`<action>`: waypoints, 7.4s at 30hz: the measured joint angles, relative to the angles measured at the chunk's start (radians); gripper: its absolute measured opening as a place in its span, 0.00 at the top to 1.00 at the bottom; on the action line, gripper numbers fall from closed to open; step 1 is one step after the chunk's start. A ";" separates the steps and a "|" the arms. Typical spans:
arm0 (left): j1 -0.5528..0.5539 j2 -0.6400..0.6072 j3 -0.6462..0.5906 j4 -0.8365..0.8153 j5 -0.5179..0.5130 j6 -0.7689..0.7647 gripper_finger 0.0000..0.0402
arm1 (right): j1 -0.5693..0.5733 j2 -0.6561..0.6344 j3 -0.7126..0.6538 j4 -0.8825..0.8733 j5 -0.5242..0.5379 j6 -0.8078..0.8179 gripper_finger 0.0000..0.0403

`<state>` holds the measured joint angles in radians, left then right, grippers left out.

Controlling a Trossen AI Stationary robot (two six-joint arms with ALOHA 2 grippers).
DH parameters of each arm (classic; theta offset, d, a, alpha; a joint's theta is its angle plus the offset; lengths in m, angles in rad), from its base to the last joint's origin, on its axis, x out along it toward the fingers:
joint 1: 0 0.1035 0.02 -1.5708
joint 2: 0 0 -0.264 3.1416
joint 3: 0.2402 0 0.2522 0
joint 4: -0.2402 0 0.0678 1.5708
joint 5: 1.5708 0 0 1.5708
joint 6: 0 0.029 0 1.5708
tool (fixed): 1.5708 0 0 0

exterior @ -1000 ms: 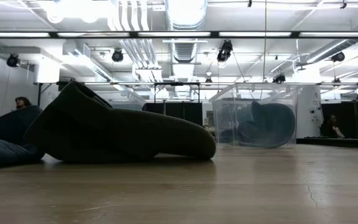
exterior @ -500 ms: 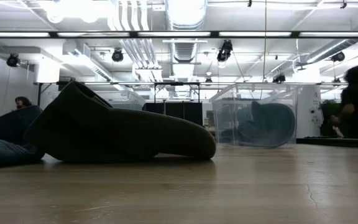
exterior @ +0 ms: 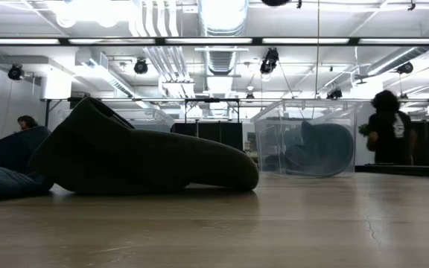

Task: Pick & Place hat
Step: Put the bottom blue cap into the right transparent bin, then put the blue cap into the right transparent bin

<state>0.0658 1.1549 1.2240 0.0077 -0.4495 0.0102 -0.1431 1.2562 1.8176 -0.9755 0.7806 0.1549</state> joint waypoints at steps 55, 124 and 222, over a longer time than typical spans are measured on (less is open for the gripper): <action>-0.005 0.001 -0.065 -0.025 0.011 -0.089 0.58 | -0.450 0.290 -0.515 -0.223 -0.650 0.401 0.97; -0.094 0.289 -0.069 -1.267 0.520 -0.431 0.58 | 0.032 0.118 -0.524 0.234 -0.649 -0.028 0.46; -0.127 0.150 0.779 -0.845 -0.063 -0.116 1.00 | 0.048 0.116 -0.785 0.943 -0.603 -0.537 0.57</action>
<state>-0.0612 1.3052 2.0026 -0.8371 -0.5126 -0.1062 -0.0956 1.3724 1.0324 -0.0330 0.1780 -0.3823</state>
